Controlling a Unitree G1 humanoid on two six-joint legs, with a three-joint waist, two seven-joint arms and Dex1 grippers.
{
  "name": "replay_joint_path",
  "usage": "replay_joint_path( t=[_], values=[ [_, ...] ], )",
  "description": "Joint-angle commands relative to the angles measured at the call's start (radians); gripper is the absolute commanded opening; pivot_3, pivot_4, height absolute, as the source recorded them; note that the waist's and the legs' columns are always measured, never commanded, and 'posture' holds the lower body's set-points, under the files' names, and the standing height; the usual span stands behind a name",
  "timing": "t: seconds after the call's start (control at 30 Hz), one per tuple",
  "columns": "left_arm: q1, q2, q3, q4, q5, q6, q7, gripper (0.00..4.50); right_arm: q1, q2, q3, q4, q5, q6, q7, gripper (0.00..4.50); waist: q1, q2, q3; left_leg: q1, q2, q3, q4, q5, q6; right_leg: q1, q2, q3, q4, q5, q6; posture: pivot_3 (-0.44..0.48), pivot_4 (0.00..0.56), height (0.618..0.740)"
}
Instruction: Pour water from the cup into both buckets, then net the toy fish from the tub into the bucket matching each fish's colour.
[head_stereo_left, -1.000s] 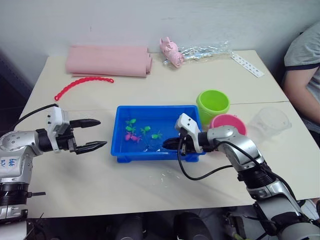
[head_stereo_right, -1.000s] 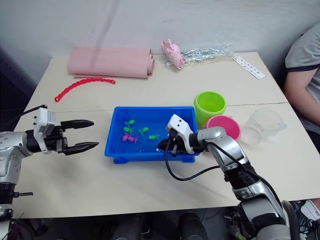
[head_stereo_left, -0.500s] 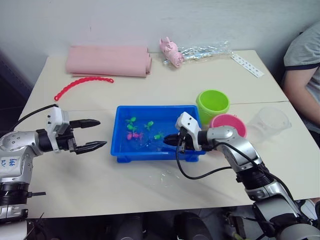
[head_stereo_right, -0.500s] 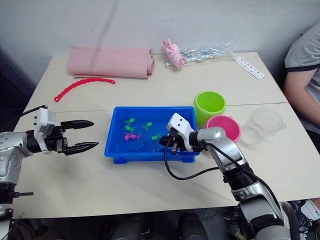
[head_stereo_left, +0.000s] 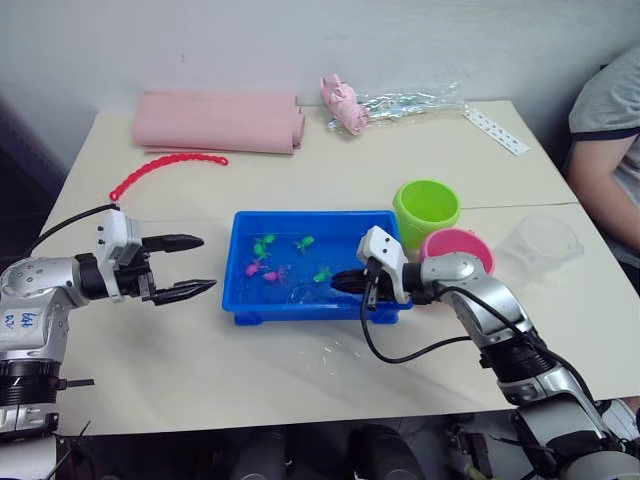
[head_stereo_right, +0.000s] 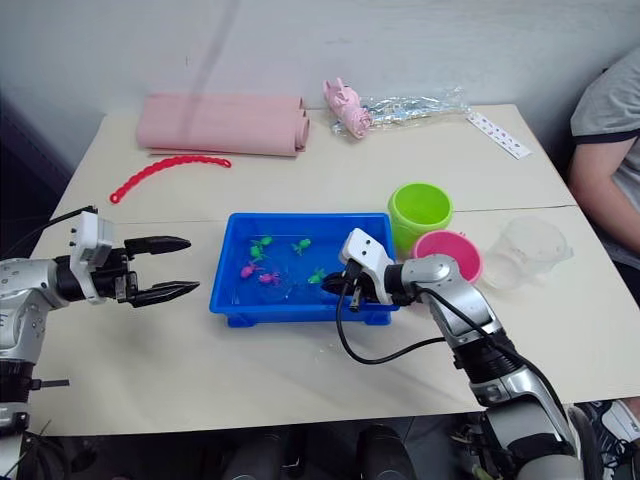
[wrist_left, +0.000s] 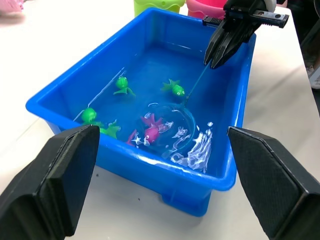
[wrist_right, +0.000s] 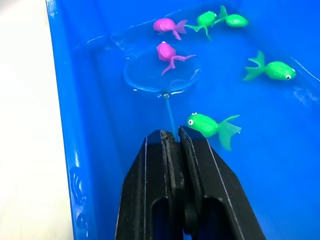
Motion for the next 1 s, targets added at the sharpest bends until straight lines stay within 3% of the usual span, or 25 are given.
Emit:
replay_joint_path(
  t=[0.03,0.43,0.77,1.0],
  values=[
    [-0.013,0.001,0.004,-0.012,-0.003,-0.009,-0.01,4.46,0.007,-0.014,-0.041,-0.059,0.027,-0.012,0.012,0.0,0.0,0.0,0.0,0.0,0.0,0.0,0.0,0.0,0.0,0.0,0.0,0.0,0.0,0.0,0.0,0.0,0.15,0.74],
    [-0.049,-0.006,-0.005,-0.058,-0.03,0.025,-0.033,4.46,0.082,-0.085,-0.157,-0.209,0.116,-0.05,0.044,0.0,0.002,0.0,0.0,0.0,0.0,0.0,0.0,0.0,0.0,0.0,0.0,0.0,0.0,0.0,0.0,0.0,0.15,0.74],
    [-0.121,-0.029,-0.024,-0.095,-0.062,0.106,-0.042,4.46,0.205,-0.159,-0.329,-0.385,0.24,-0.009,0.006,0.0,0.003,0.0,0.0,0.0,0.0,0.0,0.0,0.0,0.0,0.002,0.0,0.0,-0.001,0.0,0.0,0.0,0.15,0.74],
    [-0.213,-0.064,-0.088,-0.064,-0.071,0.171,-0.105,4.46,0.337,-0.241,-0.56,-0.536,0.425,0.11,-0.042,0.0,0.012,-0.001,0.0,0.0,0.0,0.0,0.0,0.0,0.0,0.003,0.0,0.0,-0.003,0.0,0.0,0.0,0.15,0.74]
  ],
)
